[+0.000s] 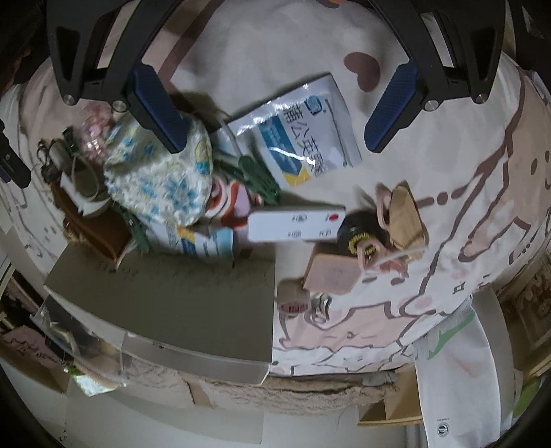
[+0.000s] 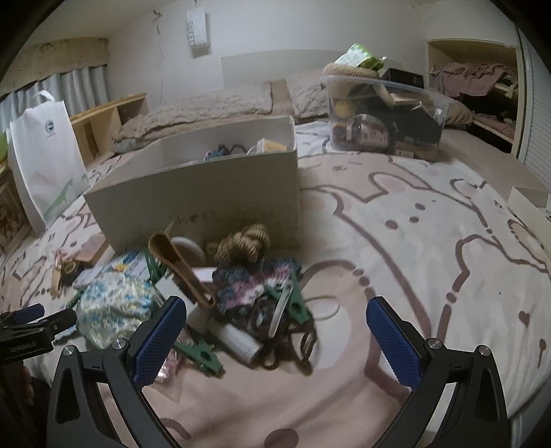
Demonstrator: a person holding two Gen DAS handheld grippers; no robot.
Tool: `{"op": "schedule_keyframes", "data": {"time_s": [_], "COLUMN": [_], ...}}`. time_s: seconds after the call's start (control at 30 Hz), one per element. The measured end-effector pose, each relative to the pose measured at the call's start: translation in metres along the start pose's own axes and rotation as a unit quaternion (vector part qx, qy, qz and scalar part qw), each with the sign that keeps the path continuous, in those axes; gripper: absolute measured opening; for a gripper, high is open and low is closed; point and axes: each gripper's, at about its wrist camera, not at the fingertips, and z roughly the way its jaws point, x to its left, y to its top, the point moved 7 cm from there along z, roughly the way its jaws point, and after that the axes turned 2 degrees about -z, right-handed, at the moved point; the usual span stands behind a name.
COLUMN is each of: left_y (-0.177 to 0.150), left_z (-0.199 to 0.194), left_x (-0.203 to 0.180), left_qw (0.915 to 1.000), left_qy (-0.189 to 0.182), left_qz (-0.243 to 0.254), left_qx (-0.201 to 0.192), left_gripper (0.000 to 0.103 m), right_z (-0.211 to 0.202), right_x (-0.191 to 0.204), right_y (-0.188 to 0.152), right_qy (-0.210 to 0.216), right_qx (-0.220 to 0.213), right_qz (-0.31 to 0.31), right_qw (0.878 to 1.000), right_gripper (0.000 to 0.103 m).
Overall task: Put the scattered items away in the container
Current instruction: 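Close the right tool on a green clothespin while the left tool approaches the white packet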
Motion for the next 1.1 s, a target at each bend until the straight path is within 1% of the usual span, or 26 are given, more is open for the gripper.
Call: {"op": "schedule_keyframes", "data": {"time_s": [0.07, 0.17, 0.27, 0.33, 0.43, 0.47, 0.53, 0.63, 0.67, 0.73, 0.8, 0.83, 0.9, 0.97, 1.03, 1.1], "left_y": [-0.004, -0.009, -0.014, -0.015, -0.017, -0.018, -0.02, -0.022, -0.022, -0.023, -0.022, -0.022, -0.022, -0.022, -0.022, -0.022], "left_z": [0.004, 0.01, 0.015, 0.016, 0.014, 0.013, 0.012, 0.011, 0.012, 0.011, 0.011, 0.01, 0.009, 0.009, 0.008, 0.007], "left_x": [0.002, 0.003, 0.003, 0.005, 0.008, 0.007, 0.007, 0.007, 0.006, 0.008, 0.01, 0.011, 0.013, 0.013, 0.013, 0.014], "left_qw": [0.9999, 0.9997, 0.9996, 0.9995, 0.9993, 0.9993, 0.9993, 0.9993, 0.9993, 0.9991, 0.9989, 0.9987, 0.9984, 0.9983, 0.9983, 0.9981], "left_qy": [0.005, 0.002, 0.002, 0.006, 0.022, 0.021, 0.016, 0.017, 0.015, 0.013, 0.008, 0.007, 0.001, -0.005, -0.006, -0.006], "left_qz": [-0.007, -0.015, -0.017, -0.022, -0.031, -0.032, -0.033, -0.034, -0.034, -0.039, -0.047, -0.051, -0.056, -0.057, -0.057, -0.06], "left_qx": [0.006, 0.017, 0.022, 0.02, 0.007, 0.004, 0.002, -0.001, -0.001, -0.003, -0.004, -0.006, -0.008, -0.008, -0.009, -0.011], "left_gripper": [0.103, 0.103, 0.103, 0.103, 0.103, 0.102, 0.096, 0.093, 0.09, 0.084, 0.08, 0.075, 0.07, 0.063, 0.058, 0.049], "right_z": [0.002, 0.006, 0.011, 0.015, 0.016, 0.015, 0.013, 0.011, 0.011, 0.012, 0.016, 0.018, 0.021, 0.026, 0.032, 0.036], "right_x": [0.001, 0.003, 0.005, 0.003, -0.004, -0.007, -0.018, -0.035, -0.04, -0.048, -0.051, -0.051, -0.048, -0.045, -0.041, -0.037], "right_y": [-0.005, -0.014, -0.023, -0.029, -0.038, -0.04, -0.042, -0.041, -0.04, -0.038, -0.036, -0.036, -0.035, -0.034, -0.034, -0.033], "right_qy": [0.001, 0.008, 0.001, -0.001, 0.006, 0.004, -0.01, -0.019, -0.023, -0.034, -0.029, -0.026, -0.027, -0.034, -0.028, -0.017], "right_qx": [0.004, 0.016, 0.028, 0.038, 0.044, 0.044, 0.038, 0.031, 0.031, 0.036, 0.047, 0.052, 0.053, 0.055, 0.058, 0.054], "right_qz": [0.006, 0.01, 0.003, 0.006, 0.022, 0.027, 0.038, 0.065, 0.073, 0.083, 0.081, 0.076, 0.06, 0.042, 0.034, 0.02], "right_qw": [1.0, 1.0, 1.0, 0.999, 0.999, 0.999, 0.999, 0.997, 0.997, 0.995, 0.995, 0.995, 0.996, 0.997, 0.997, 0.998], "right_gripper": [0.103, 0.103, 0.103, 0.103, 0.103, 0.103, 0.103, 0.103, 0.103, 0.103, 0.103, 0.103, 0.1, 0.084, 0.082, 0.071]}}
